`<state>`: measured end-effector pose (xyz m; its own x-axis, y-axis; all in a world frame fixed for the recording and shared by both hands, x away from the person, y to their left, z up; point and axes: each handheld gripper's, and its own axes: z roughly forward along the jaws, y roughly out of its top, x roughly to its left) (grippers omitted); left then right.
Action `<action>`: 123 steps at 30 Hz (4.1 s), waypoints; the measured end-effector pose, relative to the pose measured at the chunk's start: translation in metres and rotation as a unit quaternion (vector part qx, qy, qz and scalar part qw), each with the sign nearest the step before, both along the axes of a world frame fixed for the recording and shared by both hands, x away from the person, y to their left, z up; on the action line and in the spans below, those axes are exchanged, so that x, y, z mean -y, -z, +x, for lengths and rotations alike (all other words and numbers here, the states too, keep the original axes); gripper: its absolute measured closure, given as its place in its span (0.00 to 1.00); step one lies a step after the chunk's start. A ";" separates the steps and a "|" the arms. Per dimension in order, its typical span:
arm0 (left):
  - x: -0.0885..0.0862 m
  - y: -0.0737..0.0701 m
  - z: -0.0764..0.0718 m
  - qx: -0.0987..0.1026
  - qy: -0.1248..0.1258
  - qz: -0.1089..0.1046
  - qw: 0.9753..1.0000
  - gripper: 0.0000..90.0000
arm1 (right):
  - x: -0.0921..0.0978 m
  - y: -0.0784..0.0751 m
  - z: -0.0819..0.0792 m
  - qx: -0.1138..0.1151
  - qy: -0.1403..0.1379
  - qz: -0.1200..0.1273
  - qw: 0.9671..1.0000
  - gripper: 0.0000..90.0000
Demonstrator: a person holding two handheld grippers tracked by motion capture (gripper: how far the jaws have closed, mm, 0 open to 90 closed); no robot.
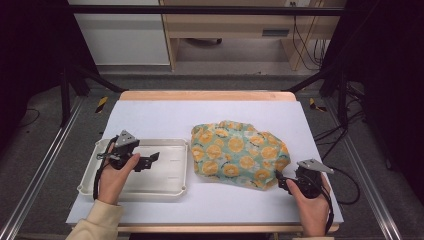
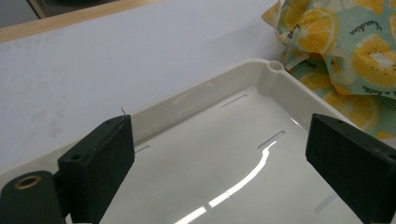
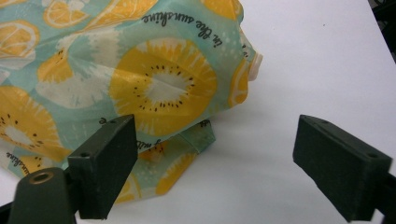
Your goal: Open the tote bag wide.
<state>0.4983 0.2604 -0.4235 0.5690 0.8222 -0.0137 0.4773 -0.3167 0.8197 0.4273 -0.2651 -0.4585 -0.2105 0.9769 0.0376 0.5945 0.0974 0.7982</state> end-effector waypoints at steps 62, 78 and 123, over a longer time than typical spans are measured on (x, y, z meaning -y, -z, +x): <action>0.018 -0.016 -0.009 0.014 0.061 0.003 0.998 0.09 | -0.067 -0.040 -0.030 0.074 -0.180 0.030 0.980 1.00; 0.065 -0.029 -0.019 0.036 0.111 0.031 0.993 0.10 | -0.043 -0.003 -0.046 -0.014 -0.170 0.037 0.985 1.00; 0.169 -0.032 0.013 -0.006 0.238 0.119 0.964 1.00 | -0.033 0.001 -0.044 -0.009 -0.159 0.022 0.987 0.96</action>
